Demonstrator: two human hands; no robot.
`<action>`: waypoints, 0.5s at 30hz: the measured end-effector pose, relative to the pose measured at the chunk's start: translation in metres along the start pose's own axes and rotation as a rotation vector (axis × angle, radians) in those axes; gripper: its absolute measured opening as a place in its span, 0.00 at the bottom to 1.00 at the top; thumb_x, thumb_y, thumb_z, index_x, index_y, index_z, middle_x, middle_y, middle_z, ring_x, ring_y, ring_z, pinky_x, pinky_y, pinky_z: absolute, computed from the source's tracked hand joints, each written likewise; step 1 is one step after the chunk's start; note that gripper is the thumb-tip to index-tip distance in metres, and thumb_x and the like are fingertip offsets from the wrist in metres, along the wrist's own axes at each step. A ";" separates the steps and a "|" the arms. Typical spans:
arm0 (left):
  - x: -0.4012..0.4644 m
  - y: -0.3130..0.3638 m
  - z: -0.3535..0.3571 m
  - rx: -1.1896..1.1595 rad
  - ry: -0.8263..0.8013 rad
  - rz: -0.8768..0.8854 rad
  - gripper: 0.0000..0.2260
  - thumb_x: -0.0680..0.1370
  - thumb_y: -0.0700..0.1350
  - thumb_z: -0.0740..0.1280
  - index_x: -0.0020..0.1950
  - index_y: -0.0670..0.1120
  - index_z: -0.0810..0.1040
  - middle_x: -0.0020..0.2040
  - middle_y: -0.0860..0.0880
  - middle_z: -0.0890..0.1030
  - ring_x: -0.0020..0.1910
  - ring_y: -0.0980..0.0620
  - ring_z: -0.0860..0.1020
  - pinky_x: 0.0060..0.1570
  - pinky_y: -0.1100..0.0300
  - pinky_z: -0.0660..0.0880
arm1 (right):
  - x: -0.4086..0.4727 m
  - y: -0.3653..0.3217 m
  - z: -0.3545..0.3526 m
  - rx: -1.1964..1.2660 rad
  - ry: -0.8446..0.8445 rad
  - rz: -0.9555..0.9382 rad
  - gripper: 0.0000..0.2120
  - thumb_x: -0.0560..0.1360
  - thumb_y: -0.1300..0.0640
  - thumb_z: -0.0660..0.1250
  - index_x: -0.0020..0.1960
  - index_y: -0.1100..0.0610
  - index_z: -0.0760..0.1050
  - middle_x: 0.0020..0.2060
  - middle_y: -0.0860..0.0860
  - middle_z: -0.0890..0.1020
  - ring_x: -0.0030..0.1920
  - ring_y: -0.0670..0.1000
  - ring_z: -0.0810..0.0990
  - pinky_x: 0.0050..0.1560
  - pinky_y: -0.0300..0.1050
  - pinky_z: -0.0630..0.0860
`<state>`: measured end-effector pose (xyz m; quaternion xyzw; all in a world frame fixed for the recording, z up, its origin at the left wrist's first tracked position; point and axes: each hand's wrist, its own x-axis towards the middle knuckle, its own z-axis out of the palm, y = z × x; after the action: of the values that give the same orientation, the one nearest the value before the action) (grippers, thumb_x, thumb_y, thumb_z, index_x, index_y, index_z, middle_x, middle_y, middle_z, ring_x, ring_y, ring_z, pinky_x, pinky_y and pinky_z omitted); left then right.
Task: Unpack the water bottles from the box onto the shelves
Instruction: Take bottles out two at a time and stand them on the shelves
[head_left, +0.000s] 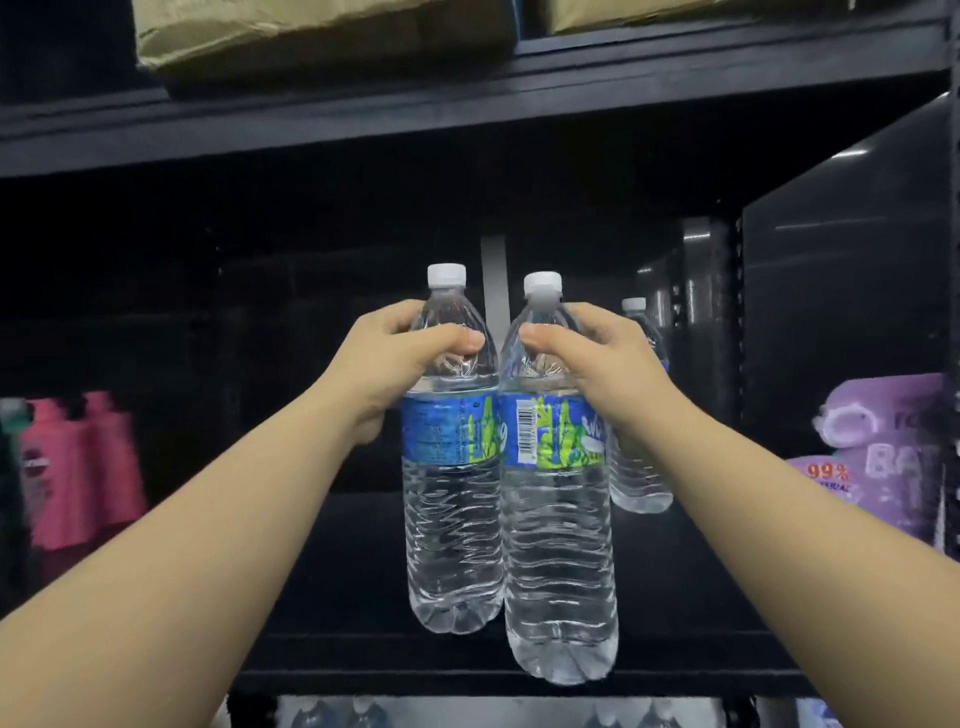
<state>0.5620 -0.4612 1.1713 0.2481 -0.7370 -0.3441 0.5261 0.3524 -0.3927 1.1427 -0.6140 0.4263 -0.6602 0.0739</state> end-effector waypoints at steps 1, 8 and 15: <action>0.003 -0.003 0.000 0.004 0.011 -0.002 0.07 0.71 0.44 0.80 0.47 0.47 0.87 0.44 0.46 0.87 0.42 0.49 0.84 0.46 0.53 0.80 | 0.002 0.001 0.001 -0.005 -0.001 -0.005 0.05 0.75 0.49 0.77 0.49 0.48 0.87 0.46 0.50 0.89 0.50 0.51 0.87 0.52 0.46 0.82; 0.006 -0.039 0.013 0.023 0.058 -0.017 0.11 0.72 0.52 0.79 0.52 0.51 0.86 0.47 0.51 0.89 0.46 0.54 0.87 0.52 0.53 0.81 | 0.011 0.027 0.012 -0.097 -0.024 0.040 0.35 0.66 0.30 0.75 0.69 0.42 0.77 0.52 0.52 0.88 0.53 0.55 0.87 0.62 0.61 0.82; -0.009 -0.071 0.035 -0.061 0.171 0.052 0.28 0.70 0.67 0.74 0.68 0.63 0.76 0.53 0.60 0.86 0.53 0.58 0.86 0.61 0.47 0.80 | -0.006 0.045 0.021 -0.036 0.054 0.050 0.39 0.66 0.27 0.73 0.74 0.36 0.69 0.59 0.46 0.85 0.59 0.48 0.84 0.66 0.58 0.78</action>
<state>0.5321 -0.4916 1.1039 0.2410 -0.6847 -0.3303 0.6033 0.3534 -0.4267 1.1062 -0.5864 0.4549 -0.6668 0.0677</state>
